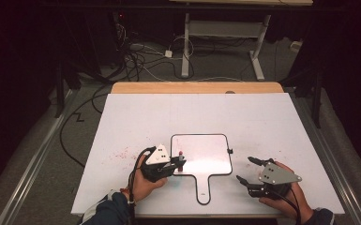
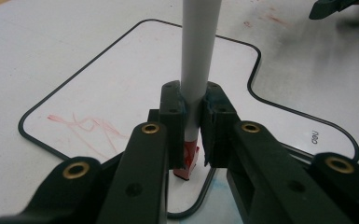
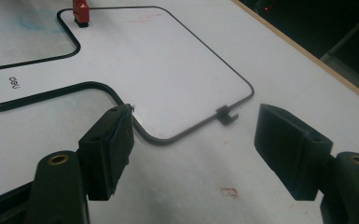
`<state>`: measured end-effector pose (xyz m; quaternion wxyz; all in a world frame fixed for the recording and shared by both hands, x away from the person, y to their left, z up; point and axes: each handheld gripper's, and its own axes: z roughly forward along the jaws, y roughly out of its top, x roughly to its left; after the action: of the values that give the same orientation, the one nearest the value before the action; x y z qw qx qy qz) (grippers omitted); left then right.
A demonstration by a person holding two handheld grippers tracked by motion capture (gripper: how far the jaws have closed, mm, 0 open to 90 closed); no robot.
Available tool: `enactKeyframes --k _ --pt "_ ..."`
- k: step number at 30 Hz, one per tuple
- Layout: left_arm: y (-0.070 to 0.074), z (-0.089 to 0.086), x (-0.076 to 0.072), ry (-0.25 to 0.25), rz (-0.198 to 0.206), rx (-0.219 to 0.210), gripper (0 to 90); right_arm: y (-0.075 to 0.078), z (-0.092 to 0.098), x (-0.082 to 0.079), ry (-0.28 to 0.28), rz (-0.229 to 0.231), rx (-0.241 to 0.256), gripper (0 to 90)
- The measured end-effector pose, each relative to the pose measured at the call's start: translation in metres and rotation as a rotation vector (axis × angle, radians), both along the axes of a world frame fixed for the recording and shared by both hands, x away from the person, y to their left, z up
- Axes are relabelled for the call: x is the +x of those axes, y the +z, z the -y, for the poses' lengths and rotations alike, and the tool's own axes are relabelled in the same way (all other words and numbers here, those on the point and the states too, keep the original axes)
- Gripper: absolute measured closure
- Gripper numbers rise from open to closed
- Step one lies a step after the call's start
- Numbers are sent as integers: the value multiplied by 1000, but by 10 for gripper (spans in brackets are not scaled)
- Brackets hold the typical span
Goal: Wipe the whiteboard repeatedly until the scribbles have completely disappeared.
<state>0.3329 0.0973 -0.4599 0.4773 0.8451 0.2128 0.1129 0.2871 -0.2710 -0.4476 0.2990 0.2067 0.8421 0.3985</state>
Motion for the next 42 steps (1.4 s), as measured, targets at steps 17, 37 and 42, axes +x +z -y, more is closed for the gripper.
enactKeyframes --k 17,37,42 --pt "-1 5 56 82 10 -15 789 -1 0 1 5 -1 1 292" --pt "1 16 79 98 -33 -16 789 -2 3 0 2 -2 -4 294" --pt "0 23 55 10 -28 10 789 0 2 0 2 4 -4 295"
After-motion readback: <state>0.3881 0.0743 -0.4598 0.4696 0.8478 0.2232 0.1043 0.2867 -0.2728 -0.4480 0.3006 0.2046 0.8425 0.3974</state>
